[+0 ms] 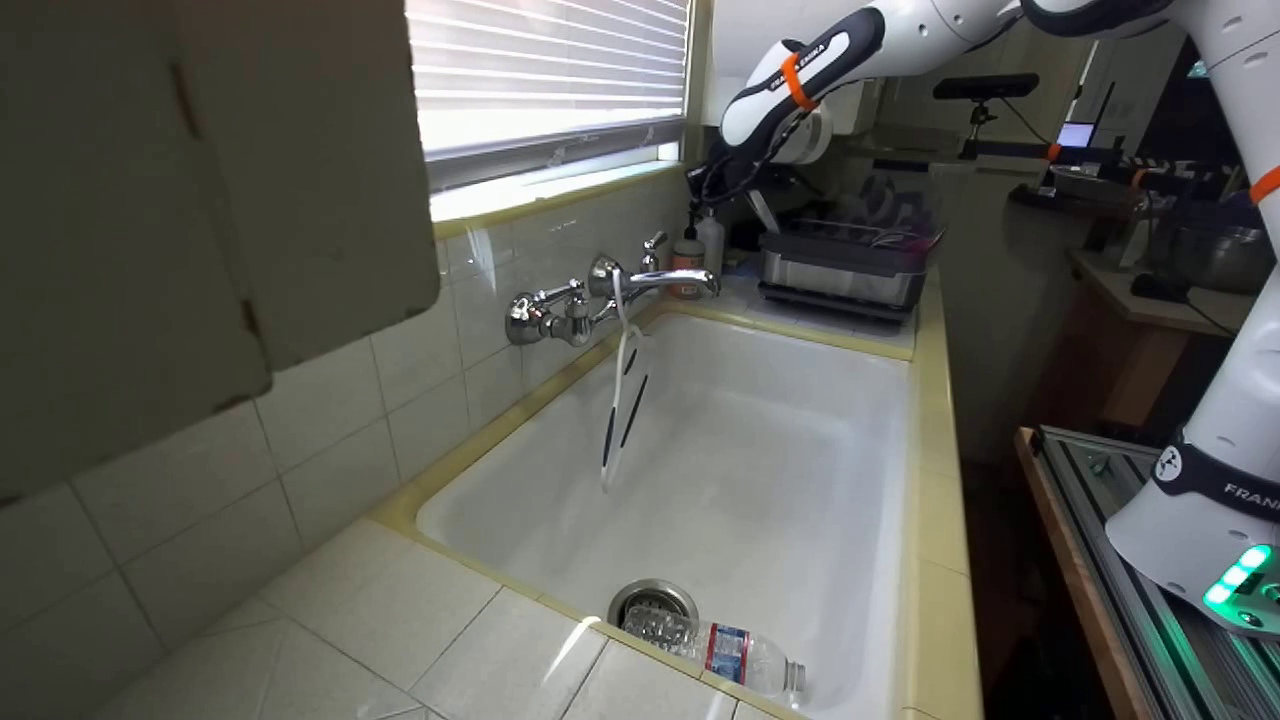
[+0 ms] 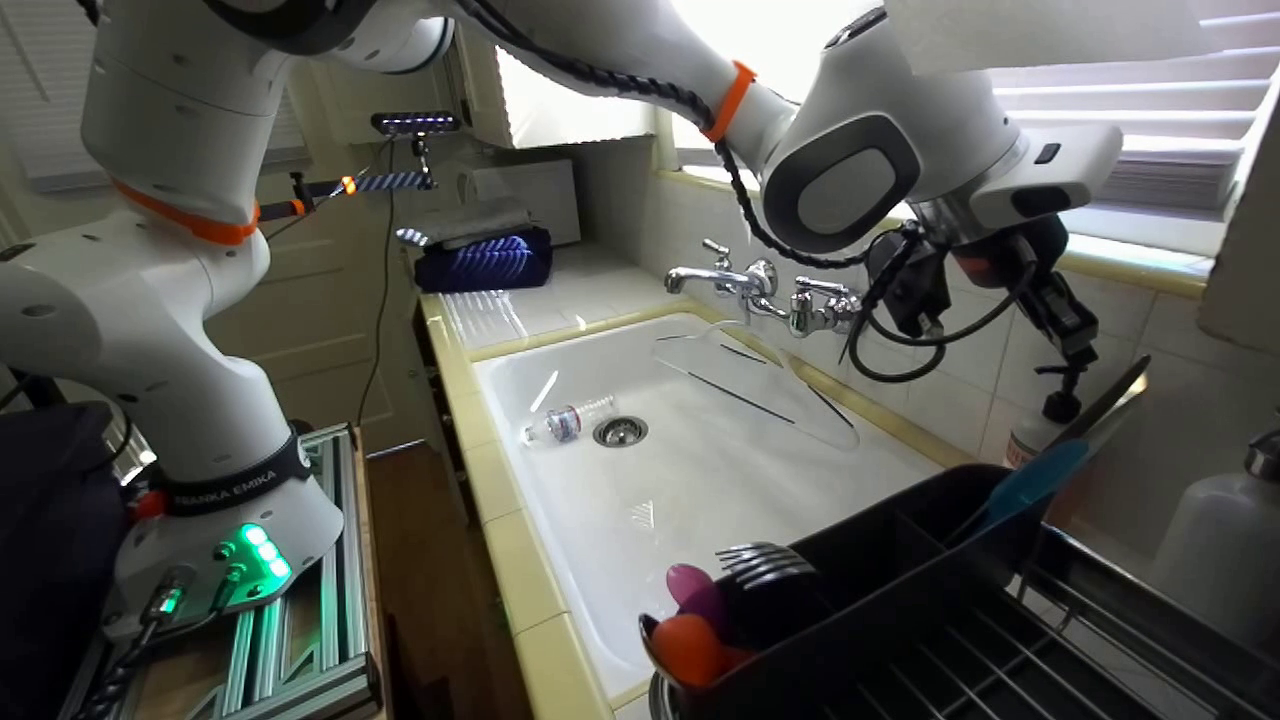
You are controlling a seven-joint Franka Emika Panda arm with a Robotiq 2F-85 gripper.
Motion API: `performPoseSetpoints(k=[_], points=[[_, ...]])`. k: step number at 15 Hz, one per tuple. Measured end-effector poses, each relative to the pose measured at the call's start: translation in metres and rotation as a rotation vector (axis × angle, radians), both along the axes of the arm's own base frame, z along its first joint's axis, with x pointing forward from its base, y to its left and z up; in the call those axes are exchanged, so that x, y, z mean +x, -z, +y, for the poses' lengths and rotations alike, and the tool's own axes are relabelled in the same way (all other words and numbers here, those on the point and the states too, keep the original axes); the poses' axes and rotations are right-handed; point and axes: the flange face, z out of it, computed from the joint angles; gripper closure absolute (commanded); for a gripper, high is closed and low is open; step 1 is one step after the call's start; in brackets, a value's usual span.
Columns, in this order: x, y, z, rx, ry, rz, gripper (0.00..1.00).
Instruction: Push down on the pump bottle.
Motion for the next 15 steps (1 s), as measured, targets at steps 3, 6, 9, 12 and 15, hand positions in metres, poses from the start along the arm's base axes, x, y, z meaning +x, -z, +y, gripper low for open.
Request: performPoseSetpoints(k=[3,6,9,12,15], points=[[0.0023,-0.0003,0.0008,0.004,-0.001,-0.006,1.00],[0.0034,0.0013,0.0010,0.007,-0.002,-0.004,1.00],[0.0037,0.0009,0.0006,0.008,-0.003,-0.002,1.00],[0.0034,0.0007,-0.0001,0.009,-0.002,0.001,1.00],[0.0030,0.0007,-0.0008,0.009,-0.001,0.003,1.00]])
